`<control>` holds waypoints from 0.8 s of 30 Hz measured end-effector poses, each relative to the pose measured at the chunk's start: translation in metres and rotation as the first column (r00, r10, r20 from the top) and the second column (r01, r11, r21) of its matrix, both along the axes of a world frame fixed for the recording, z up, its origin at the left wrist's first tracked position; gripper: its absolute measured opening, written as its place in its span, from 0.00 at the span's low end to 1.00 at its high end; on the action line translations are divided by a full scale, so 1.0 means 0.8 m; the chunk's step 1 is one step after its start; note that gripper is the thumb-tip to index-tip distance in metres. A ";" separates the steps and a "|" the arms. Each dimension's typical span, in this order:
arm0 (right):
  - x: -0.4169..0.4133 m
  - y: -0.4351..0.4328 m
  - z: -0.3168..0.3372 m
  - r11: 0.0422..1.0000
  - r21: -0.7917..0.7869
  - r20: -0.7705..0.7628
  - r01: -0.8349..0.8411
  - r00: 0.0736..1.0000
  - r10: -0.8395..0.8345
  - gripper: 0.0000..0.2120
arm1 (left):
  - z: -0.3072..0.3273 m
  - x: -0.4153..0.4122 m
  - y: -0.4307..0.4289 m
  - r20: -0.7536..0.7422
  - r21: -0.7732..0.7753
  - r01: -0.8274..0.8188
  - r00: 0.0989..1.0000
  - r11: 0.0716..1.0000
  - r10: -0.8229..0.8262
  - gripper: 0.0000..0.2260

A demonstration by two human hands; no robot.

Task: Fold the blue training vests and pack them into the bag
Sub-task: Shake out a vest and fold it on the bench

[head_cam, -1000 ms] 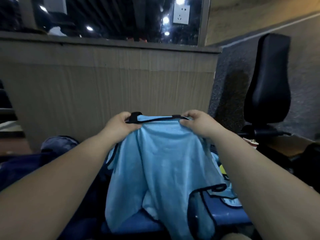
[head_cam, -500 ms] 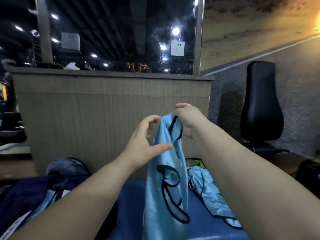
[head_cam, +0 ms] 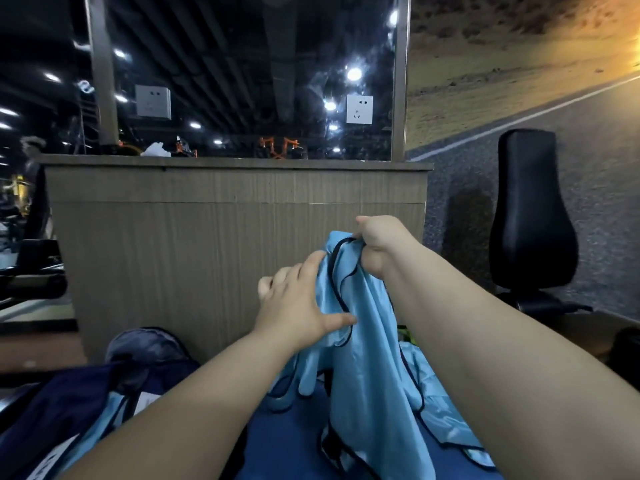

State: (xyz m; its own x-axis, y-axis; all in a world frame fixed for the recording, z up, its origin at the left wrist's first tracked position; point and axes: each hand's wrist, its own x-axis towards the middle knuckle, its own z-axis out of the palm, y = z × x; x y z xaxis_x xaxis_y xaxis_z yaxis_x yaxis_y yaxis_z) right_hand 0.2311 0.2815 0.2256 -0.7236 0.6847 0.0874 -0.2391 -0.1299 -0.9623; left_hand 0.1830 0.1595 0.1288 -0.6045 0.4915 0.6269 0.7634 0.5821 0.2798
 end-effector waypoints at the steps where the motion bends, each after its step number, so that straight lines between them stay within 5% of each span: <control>1: -0.001 -0.001 -0.002 1.000 -0.021 -0.026 -0.017 1.000 0.016 0.13 | 0.002 -0.001 0.004 0.008 0.014 -0.019 1.000 1.000 0.019 0.46; 5: -0.003 -0.002 -0.011 0.999 -0.039 0.008 -0.011 1.000 0.011 0.13 | 0.009 -0.004 0.019 0.050 0.052 -0.071 0.996 0.996 0.068 0.36; 10: -0.006 0.001 -0.016 0.993 -0.091 -0.063 -0.078 0.995 0.072 0.12 | 0.011 -0.016 0.023 0.089 0.078 -0.010 0.996 0.997 0.003 0.07; 16: 0.000 0.025 -0.044 0.961 0.083 -0.075 -0.265 0.959 0.272 0.16 | 0.034 -0.020 0.018 0.482 0.542 0.142 0.755 0.829 -0.444 0.21; 19: -0.001 0.039 -0.063 0.924 0.223 0.036 -0.312 0.949 0.312 0.13 | 0.049 -0.022 0.017 0.490 0.721 0.152 0.578 0.676 -0.652 0.14; 24: -0.003 0.038 -0.083 0.894 0.332 0.132 -0.302 0.953 0.273 0.17 | 0.067 -0.032 0.016 0.486 0.790 0.010 0.602 0.614 -0.634 0.15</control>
State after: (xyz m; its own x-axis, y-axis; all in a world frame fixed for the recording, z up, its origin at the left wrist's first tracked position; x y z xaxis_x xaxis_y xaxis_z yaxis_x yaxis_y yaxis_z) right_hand 0.2287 0.3122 0.1594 -0.8985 0.3833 0.2140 -0.1628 0.1618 -0.9733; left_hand 0.1575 0.1722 0.1828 -0.8597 0.3901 0.3298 0.2415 -0.2586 0.9353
